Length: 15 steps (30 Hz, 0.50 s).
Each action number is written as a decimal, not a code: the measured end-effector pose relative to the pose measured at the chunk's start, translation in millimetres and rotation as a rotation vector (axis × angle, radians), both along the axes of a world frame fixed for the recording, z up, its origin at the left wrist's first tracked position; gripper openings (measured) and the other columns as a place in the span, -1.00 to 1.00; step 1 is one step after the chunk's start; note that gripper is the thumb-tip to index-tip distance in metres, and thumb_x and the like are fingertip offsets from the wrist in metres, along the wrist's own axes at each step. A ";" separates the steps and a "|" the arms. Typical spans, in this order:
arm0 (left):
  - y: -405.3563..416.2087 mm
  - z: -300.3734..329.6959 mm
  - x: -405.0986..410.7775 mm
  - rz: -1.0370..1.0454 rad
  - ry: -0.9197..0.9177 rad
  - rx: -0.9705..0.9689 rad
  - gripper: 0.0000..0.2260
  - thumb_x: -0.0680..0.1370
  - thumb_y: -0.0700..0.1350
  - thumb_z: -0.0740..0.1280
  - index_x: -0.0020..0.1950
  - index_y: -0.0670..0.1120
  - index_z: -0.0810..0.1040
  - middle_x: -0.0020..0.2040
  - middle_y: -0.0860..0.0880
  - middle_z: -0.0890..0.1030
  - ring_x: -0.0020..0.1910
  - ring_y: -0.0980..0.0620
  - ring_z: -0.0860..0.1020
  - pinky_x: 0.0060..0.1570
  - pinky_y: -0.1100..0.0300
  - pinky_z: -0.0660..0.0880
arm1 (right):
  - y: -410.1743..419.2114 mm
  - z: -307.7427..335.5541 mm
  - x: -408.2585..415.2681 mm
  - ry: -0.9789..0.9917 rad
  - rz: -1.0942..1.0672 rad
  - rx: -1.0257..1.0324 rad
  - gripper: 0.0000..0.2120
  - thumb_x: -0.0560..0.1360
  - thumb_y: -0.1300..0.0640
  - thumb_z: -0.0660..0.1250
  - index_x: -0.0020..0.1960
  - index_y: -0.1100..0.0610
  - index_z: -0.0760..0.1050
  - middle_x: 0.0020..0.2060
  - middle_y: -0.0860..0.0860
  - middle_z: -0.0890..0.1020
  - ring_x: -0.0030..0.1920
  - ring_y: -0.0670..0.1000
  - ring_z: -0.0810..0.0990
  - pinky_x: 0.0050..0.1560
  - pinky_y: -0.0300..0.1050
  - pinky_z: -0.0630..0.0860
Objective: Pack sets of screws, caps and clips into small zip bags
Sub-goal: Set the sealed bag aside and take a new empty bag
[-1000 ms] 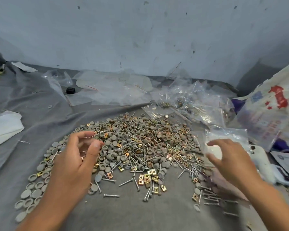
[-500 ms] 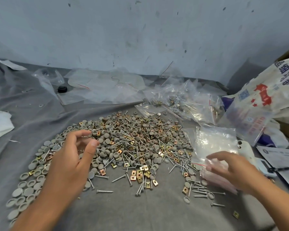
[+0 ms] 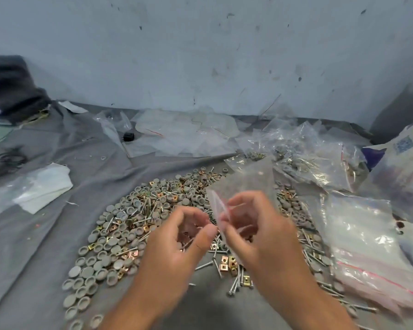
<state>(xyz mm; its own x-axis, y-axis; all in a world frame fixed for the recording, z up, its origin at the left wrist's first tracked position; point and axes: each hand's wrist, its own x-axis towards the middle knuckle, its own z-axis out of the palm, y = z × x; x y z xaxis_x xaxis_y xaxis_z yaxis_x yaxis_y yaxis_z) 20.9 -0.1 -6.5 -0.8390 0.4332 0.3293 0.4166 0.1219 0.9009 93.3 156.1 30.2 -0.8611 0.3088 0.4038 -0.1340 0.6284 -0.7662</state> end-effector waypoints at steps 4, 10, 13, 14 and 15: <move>-2.6 -4.8 2.0 0.090 0.143 -0.058 -0.76 0.55 0.34 0.27 0.03 0.22 0.55 -0.15 0.16 0.66 -0.18 0.11 0.63 -0.25 0.32 0.50 | -25.8 -21.8 -17.4 0.038 -0.014 -0.007 -0.64 0.46 0.12 0.51 -0.01 -0.23 0.38 -0.13 -0.27 0.64 -0.21 -0.20 0.65 -0.28 -0.39 0.50; -18.7 -1.4 -13.2 0.297 0.201 -0.172 -0.89 0.61 0.04 0.32 0.00 0.29 0.50 -0.19 0.33 0.66 -0.34 0.20 0.61 -0.44 0.34 0.47 | -7.1 -28.2 -18.3 0.031 -0.060 -0.164 -0.71 0.44 0.11 0.50 -0.06 -0.18 0.43 -0.23 -0.11 0.66 -0.35 -0.07 0.64 -0.43 -0.32 0.45; -37.1 8.3 -28.8 0.477 0.160 -0.131 -0.86 0.57 0.10 0.35 -0.04 0.28 0.39 -0.22 0.36 0.65 -0.38 0.23 0.62 -0.49 0.24 0.49 | -8.7 -22.3 -16.2 -0.032 0.054 -0.161 -0.80 0.45 -0.11 0.48 -0.05 -0.18 0.47 -0.20 -0.14 0.67 -0.31 -0.09 0.64 -0.38 -0.36 0.44; -49.3 11.9 -37.7 0.576 0.157 -0.113 -0.87 0.56 0.15 0.34 -0.04 0.24 0.40 -0.22 0.30 0.67 -0.33 0.25 0.64 -0.43 0.22 0.52 | -9.2 -22.4 -16.2 -0.067 0.099 -0.136 -0.82 0.46 -0.20 0.43 -0.05 -0.19 0.48 -0.20 -0.17 0.66 -0.29 -0.11 0.63 -0.37 -0.38 0.43; -63.3 15.4 -47.0 0.690 0.153 -0.083 -0.85 0.57 0.17 0.34 -0.05 0.19 0.40 -0.21 0.20 0.69 -0.29 0.23 0.65 -0.39 0.18 0.52 | -7.7 -23.5 -17.1 -0.095 0.120 -0.109 -0.84 0.47 -0.23 0.39 -0.06 -0.19 0.50 -0.22 -0.20 0.66 -0.29 -0.14 0.62 -0.36 -0.39 0.43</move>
<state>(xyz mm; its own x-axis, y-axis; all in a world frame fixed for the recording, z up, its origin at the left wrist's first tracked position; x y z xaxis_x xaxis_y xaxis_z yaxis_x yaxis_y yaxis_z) -26.1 -63.4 8.9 -0.8779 -0.1512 0.4544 0.3411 0.4687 0.8149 76.2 148.3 6.8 -0.9270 0.2389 0.2890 -0.1271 0.5249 -0.8416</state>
